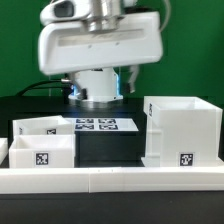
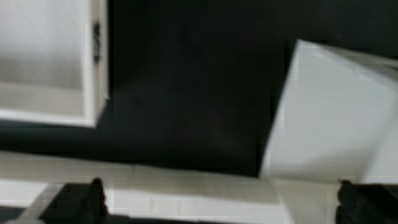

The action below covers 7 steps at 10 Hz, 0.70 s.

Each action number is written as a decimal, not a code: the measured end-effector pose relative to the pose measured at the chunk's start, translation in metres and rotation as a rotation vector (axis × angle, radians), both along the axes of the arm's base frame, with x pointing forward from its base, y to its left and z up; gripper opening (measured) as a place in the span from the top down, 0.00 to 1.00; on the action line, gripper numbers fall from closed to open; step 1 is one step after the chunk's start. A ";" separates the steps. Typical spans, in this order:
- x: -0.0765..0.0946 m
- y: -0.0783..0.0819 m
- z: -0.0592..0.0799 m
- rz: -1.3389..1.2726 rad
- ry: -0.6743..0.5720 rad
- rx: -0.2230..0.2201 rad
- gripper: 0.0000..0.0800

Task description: Assemble drawer

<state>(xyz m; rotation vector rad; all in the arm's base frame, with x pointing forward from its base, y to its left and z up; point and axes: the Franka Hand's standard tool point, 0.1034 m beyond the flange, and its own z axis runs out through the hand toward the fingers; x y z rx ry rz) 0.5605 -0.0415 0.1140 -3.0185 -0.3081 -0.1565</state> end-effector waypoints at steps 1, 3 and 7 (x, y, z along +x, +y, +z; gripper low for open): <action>-0.003 -0.006 -0.006 -0.011 -0.006 -0.009 0.19; -0.007 -0.022 -0.024 -0.016 -0.007 -0.027 0.19; -0.007 -0.026 -0.039 -0.022 0.002 -0.034 0.19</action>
Offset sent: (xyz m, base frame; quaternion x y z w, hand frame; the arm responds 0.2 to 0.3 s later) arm 0.0107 -0.0171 -0.0350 -0.0144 0.0156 0.0070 0.9998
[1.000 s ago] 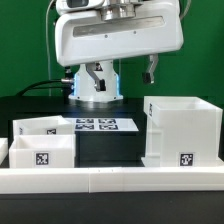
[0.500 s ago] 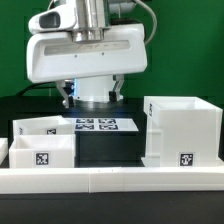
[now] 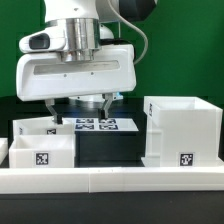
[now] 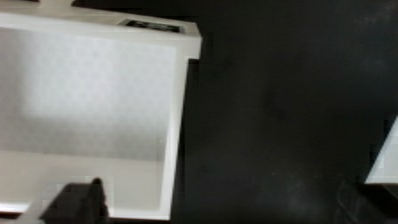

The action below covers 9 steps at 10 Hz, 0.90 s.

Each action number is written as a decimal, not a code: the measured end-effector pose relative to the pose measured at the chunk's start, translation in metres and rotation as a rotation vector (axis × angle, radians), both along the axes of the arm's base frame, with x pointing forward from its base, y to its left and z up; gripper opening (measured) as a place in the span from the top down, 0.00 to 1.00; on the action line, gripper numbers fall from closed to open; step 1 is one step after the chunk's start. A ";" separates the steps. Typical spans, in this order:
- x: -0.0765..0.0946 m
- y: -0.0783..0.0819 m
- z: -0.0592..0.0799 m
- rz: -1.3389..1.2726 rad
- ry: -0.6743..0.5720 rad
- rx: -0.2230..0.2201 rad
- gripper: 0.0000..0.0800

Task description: Assemble drawer

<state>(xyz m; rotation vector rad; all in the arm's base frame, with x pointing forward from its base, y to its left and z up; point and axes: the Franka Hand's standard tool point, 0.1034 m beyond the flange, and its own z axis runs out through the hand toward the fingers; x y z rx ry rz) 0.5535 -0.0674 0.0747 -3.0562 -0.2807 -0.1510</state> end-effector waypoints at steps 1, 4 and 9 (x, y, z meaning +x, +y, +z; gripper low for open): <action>0.000 0.000 -0.001 0.000 0.001 0.000 0.19; -0.006 -0.008 -0.026 -0.010 -0.005 -0.028 0.19; -0.013 -0.015 -0.055 -0.020 0.012 -0.044 0.19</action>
Offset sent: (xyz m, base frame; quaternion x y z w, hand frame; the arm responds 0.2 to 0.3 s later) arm -0.0071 -0.0149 -0.0371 -0.0357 0.0156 -0.0070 0.9992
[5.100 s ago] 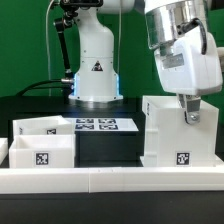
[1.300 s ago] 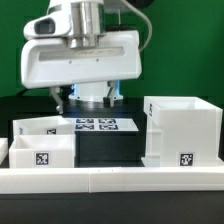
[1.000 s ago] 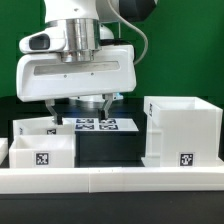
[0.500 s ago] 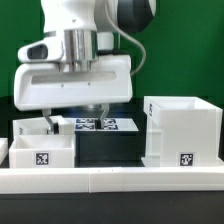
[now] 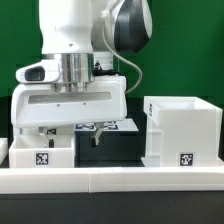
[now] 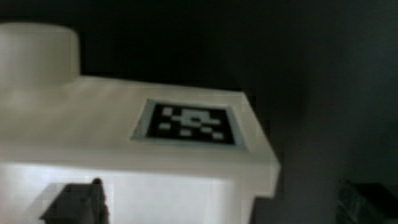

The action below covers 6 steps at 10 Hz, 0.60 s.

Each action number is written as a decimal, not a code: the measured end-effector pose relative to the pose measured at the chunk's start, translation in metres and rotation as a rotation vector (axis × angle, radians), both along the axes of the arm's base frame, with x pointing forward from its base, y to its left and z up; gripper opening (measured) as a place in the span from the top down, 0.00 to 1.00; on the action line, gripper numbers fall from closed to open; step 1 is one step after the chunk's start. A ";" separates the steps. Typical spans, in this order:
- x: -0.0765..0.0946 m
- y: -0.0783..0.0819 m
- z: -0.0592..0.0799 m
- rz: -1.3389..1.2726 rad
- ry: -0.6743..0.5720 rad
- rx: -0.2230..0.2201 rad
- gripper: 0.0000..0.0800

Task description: Assemble drawer

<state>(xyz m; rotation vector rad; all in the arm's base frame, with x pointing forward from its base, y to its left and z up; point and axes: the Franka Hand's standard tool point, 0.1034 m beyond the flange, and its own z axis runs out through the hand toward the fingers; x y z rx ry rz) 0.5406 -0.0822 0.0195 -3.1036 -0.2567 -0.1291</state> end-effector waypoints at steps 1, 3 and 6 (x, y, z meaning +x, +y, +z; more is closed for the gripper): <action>-0.001 0.000 -0.003 0.000 0.005 0.000 0.19; -0.003 -0.002 -0.012 -0.001 0.007 -0.006 0.19; -0.004 0.000 -0.014 -0.002 0.007 -0.008 0.34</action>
Offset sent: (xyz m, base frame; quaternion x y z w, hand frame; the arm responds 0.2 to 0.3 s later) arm 0.0001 -0.0007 -0.0225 -0.0082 0.0178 -0.0062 0.9998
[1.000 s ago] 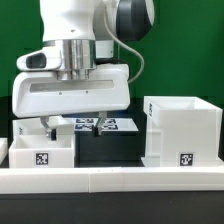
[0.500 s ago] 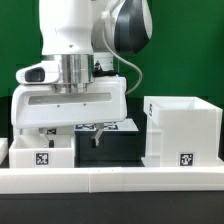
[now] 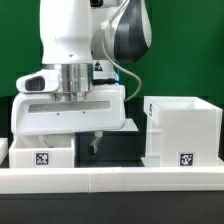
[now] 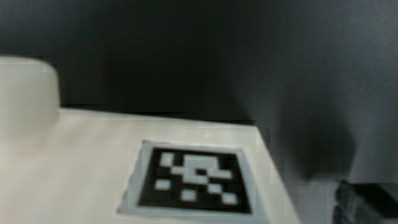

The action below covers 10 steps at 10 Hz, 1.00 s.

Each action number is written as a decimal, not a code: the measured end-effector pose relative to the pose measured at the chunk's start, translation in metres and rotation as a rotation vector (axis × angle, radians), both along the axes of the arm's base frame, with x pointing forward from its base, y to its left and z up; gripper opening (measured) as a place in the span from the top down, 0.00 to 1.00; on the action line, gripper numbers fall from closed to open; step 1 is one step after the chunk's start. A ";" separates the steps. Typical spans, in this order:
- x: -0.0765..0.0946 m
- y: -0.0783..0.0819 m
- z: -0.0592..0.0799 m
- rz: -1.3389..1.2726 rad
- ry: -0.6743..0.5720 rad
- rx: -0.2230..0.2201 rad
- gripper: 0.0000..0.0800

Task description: Assemble drawer

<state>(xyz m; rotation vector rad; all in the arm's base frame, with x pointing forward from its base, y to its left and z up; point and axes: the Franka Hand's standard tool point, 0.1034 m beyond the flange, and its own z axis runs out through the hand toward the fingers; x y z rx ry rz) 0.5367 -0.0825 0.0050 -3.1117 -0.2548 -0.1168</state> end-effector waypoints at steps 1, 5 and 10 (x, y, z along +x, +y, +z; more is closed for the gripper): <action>0.000 0.001 0.000 0.002 0.000 0.000 0.34; 0.000 0.002 0.000 0.003 0.000 0.000 0.90; 0.000 0.003 0.001 0.025 0.005 -0.001 0.95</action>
Offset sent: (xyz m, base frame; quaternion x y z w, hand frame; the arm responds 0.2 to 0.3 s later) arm 0.0000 0.0000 0.0000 0.0000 0.0000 0.0000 1.0000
